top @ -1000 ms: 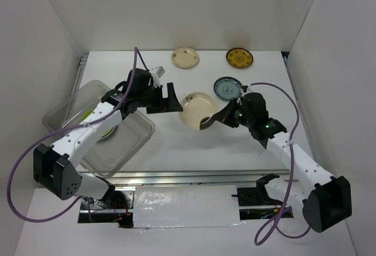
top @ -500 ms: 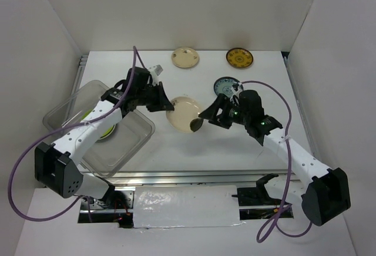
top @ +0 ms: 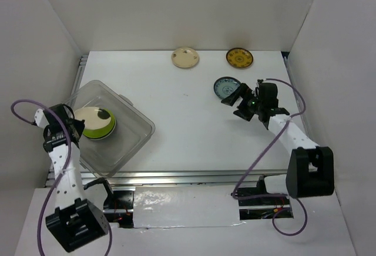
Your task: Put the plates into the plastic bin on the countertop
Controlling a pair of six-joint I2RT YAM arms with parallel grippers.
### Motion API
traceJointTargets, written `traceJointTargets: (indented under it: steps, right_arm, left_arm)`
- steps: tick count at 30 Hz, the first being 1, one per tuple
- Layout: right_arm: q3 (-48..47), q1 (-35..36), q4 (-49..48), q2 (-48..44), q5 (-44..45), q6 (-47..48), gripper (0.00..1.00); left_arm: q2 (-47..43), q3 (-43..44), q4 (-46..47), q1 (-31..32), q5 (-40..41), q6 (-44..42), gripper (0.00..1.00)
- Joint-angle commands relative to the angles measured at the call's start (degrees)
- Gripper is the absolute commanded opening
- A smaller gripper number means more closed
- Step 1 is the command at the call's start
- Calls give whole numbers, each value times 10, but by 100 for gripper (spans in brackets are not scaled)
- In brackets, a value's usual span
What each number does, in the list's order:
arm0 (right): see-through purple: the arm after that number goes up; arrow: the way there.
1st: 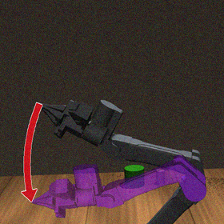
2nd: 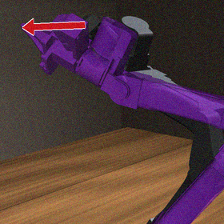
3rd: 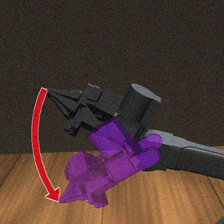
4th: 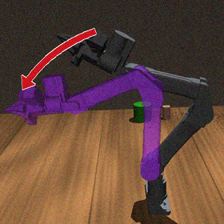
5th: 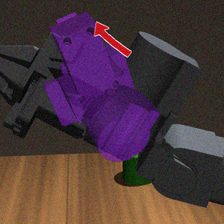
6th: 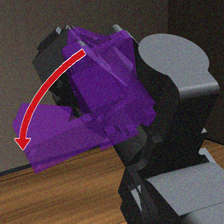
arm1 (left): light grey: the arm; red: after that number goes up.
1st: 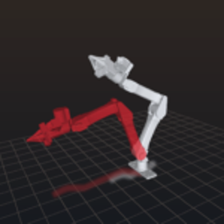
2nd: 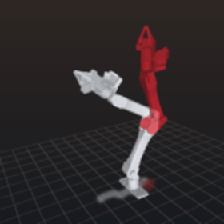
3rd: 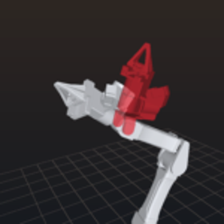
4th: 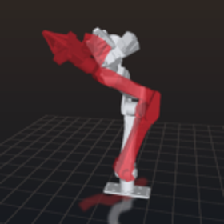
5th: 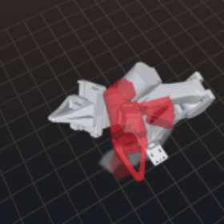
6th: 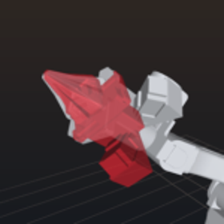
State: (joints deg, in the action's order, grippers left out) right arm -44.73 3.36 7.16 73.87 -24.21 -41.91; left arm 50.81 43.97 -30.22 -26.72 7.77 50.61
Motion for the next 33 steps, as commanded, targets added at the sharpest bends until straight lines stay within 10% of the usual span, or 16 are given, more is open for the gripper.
traceJointTargets:
  steps: [1,4,7,14,27,33]
  right_arm:
    - [-39,-56,-41,68,-35,32,100]
    - [-29,-81,-69,93,-76,21,100]
    - [-6,-84,-115,87,-85,10,100]
    - [-23,-81,-109,118,-84,0,100]
    - [-209,-81,17,335,38,-28,97]
    - [-323,-88,83,426,56,-47,65]
  left_arm:
    - [55,-14,71,-49,-25,26,0]
    - [95,-43,131,-114,-98,34,0]
    - [114,-59,180,-156,-154,34,21]
    - [117,-29,148,-94,-138,3,99]
    - [52,122,-55,134,-50,-71,99]
    - [26,191,-122,251,-17,-97,99]
